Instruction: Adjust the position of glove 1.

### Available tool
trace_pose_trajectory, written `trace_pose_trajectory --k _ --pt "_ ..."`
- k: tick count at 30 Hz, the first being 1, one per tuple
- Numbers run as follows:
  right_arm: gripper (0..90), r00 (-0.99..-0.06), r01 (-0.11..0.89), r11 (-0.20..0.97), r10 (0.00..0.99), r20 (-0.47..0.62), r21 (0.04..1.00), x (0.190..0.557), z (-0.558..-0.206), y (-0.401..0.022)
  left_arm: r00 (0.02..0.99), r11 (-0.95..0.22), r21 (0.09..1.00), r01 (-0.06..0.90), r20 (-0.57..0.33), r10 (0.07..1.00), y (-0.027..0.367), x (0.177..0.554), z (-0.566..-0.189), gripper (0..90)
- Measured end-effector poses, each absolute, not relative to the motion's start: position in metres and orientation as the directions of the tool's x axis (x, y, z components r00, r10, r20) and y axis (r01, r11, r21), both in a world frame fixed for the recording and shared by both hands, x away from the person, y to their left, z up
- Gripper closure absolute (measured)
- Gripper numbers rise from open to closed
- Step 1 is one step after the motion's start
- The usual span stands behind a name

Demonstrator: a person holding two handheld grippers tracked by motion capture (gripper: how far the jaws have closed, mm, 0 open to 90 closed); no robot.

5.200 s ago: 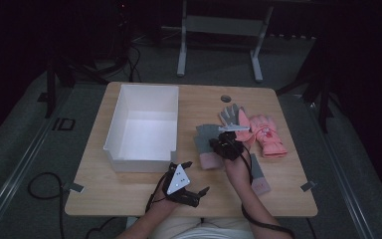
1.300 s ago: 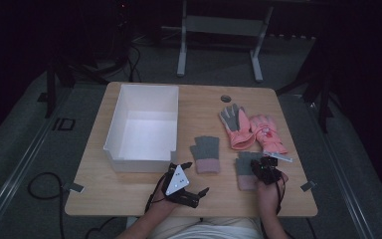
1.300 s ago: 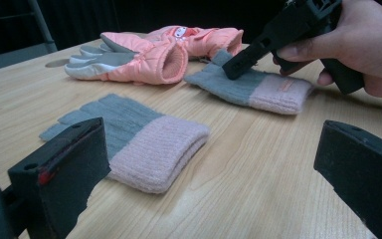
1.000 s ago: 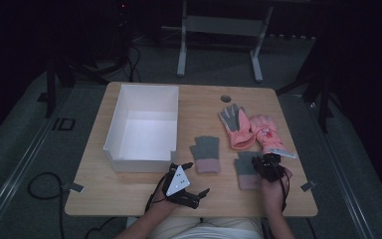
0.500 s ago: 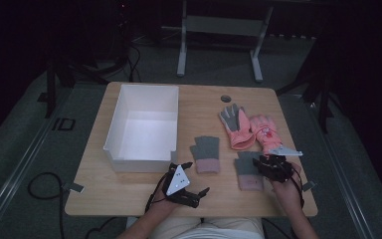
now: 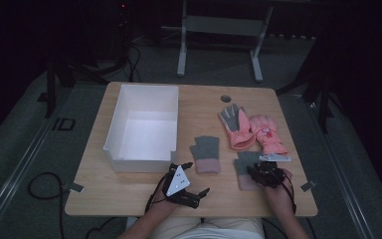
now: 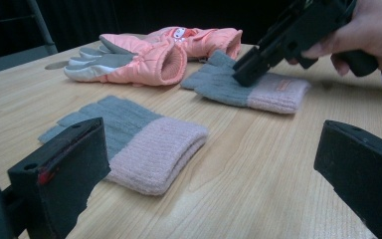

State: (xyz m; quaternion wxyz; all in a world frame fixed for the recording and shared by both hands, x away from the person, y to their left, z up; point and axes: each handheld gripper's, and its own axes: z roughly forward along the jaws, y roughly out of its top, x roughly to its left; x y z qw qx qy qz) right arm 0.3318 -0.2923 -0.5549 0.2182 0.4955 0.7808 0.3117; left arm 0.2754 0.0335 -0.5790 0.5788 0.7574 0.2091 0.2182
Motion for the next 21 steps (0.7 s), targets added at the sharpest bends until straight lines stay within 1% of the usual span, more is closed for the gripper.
trace_pose_trajectory --k 1,2,3,4,5,6,8,10,12,15,18,19,20,21 --pt "63.2 -0.414 0.638 0.315 0.910 -0.032 0.703 0.332 -0.555 -0.292 0.817 -0.242 0.968 0.064 0.088 0.569 0.034 0.275 -0.579 0.2" --pt "67.6 -0.409 0.635 0.316 0.912 -0.040 0.705 0.332 -0.556 -0.291 0.818 -0.244 0.968 0.063 0.090 0.569 0.033 0.275 -0.579 0.2" --pt "67.6 -0.409 0.635 0.316 0.912 -0.040 0.705 0.332 -0.556 -0.291 0.818 -0.244 0.968 0.063 0.090 0.569 0.033 0.275 -0.579 0.2" --pt "73.7 -0.406 0.636 0.329 0.912 -0.060 0.698 0.332 -0.556 -0.288 0.817 -0.244 0.968 0.063 0.090 0.569 0.033 0.275 -0.579 0.2" --pt "73.7 -0.406 0.636 0.329 0.912 -0.060 0.698 0.332 -0.556 -0.288 0.817 -0.244 0.968 0.063 0.090 0.569 0.033 0.275 -0.579 0.2" --pt "79.9 -0.393 0.643 0.321 0.917 -0.060 0.695 0.333 -0.555 -0.287 0.816 -0.244 0.968 0.061 0.092 0.570 0.033 0.275 -0.579 0.2" --pt "83.2 -0.377 0.650 0.297 0.925 -0.043 0.700 0.333 -0.555 -0.287 0.817 -0.246 0.967 0.063 0.092 0.570 0.033 0.275 -0.579 0.2" --pt "84.0 -0.369 0.657 0.282 0.929 -0.029 0.699 0.333 -0.554 -0.288 0.817 -0.245 0.967 0.065 0.090 0.570 0.033 0.275 -0.579 0.2" --pt "84.8 -0.345 0.680 0.230 0.938 0.027 0.696 0.334 -0.551 -0.292 0.817 -0.247 0.967 0.065 0.091 0.569 0.033 0.275 -0.579 0.2" --pt "84.8 -0.335 0.674 0.224 0.942 0.021 0.704 0.332 -0.544 -0.292 0.817 -0.248 0.966 0.065 0.091 0.569 0.033 0.275 -0.579 0.2" --pt "84.8 -0.320 0.638 0.202 0.947 0.017 0.743 0.329 -0.524 -0.293 0.818 -0.249 0.967 0.063 0.093 0.567 0.033 0.275 -0.579 0.2" --pt "84.8 -0.320 0.638 0.202 0.947 0.017 0.743 0.329 -0.524 -0.293 0.818 -0.249 0.967 0.063 0.093 0.567 0.033 0.275 -0.579 0.2" --pt "84.8 -0.316 0.618 0.195 0.949 0.013 0.762 0.331 -0.511 -0.291 0.818 -0.250 0.966 0.065 0.092 0.568 0.032 0.275 -0.579 0.2" --pt "84.8 -0.316 0.618 0.195 0.949 0.013 0.762 0.331 -0.511 -0.291 0.818 -0.250 0.966 0.065 0.092 0.568 0.032 0.275 -0.579 0.2"
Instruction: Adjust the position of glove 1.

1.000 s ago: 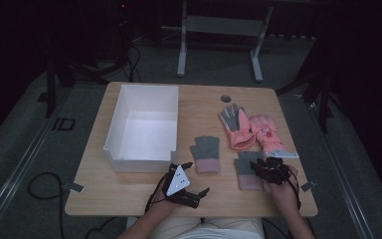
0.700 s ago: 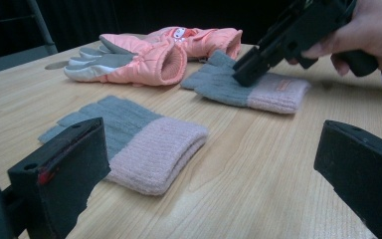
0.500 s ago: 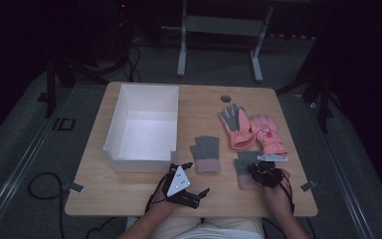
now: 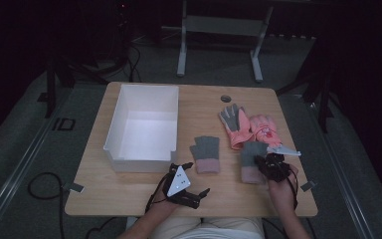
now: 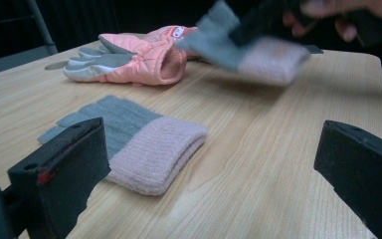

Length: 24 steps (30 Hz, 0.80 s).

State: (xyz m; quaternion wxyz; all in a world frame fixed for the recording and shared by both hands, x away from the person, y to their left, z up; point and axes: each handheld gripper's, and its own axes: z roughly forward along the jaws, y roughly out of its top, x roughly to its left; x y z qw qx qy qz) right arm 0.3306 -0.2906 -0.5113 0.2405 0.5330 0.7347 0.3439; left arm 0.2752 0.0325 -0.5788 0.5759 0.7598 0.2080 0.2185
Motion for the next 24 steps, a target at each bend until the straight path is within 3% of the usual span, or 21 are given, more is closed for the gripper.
trace_pose_trajectory --k 6,13,24 --pt "84.9 -0.320 0.587 0.162 0.946 0.043 0.793 0.341 -0.483 -0.279 0.818 -0.248 0.966 0.065 0.091 0.568 0.032 0.275 -0.579 0.2" --pt "84.9 -0.390 0.539 0.216 0.921 0.014 0.814 0.351 -0.462 -0.239 0.820 -0.249 0.967 0.052 0.101 0.563 0.032 0.275 -0.579 0.2" --pt "84.9 -0.456 0.541 0.251 0.890 0.029 0.803 0.367 -0.466 -0.182 0.821 -0.243 0.968 0.059 0.091 0.563 0.033 0.275 -0.579 0.2"
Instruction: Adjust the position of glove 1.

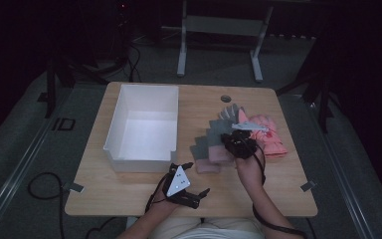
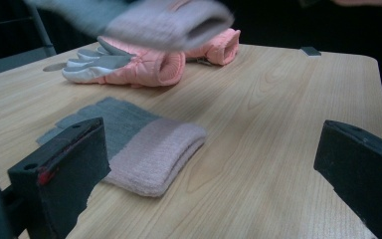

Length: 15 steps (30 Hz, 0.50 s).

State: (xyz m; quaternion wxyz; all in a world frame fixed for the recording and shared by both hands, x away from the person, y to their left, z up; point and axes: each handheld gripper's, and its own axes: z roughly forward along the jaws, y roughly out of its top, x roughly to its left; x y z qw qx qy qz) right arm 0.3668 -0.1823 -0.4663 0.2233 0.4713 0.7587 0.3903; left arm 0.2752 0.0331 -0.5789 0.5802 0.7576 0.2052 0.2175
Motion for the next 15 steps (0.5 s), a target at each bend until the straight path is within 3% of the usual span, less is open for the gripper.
trace_pose_trajectory --k 15 --pt "84.7 -0.484 0.633 0.302 0.873 0.060 0.713 0.383 -0.519 -0.150 0.826 -0.246 0.967 0.070 0.082 0.557 0.033 0.276 -0.579 0.2"
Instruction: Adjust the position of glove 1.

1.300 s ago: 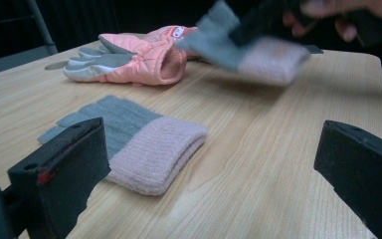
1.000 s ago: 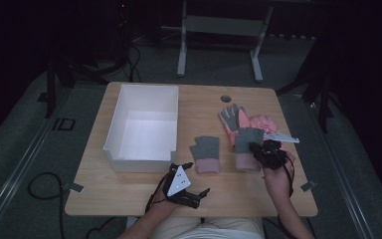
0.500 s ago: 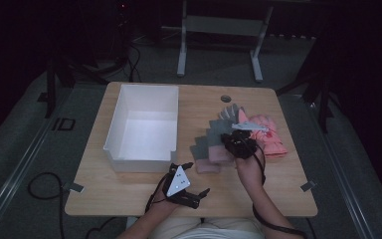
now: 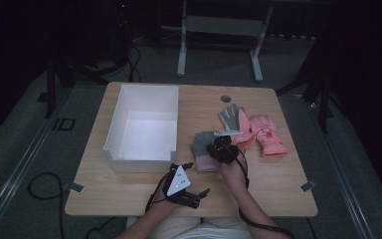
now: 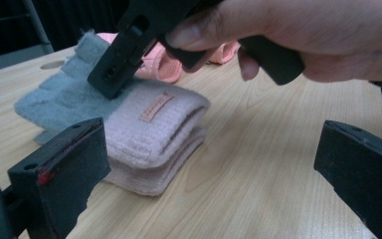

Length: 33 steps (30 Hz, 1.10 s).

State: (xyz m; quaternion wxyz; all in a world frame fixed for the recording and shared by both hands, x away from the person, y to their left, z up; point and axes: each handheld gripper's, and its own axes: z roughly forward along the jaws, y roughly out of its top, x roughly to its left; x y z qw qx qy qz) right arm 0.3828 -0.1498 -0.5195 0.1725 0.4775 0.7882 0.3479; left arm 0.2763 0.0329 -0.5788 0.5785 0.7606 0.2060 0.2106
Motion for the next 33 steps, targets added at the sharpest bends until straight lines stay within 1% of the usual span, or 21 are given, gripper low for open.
trace_pose_trajectory --k 8,15,33 --pt "84.0 -0.491 0.661 0.327 0.869 0.060 0.675 0.391 -0.537 -0.146 0.829 -0.244 0.967 0.077 0.074 0.554 0.033 0.277 -0.579 0.2" --pt "82.6 -0.497 0.664 0.334 0.866 0.061 0.669 0.393 -0.543 -0.147 0.829 -0.254 0.963 0.084 0.074 0.554 0.032 0.278 -0.578 0.2" --pt "82.5 -0.491 0.657 0.334 0.870 0.047 0.676 0.374 -0.545 -0.173 0.829 -0.260 0.962 0.087 0.075 0.554 0.032 0.278 -0.578 0.2"
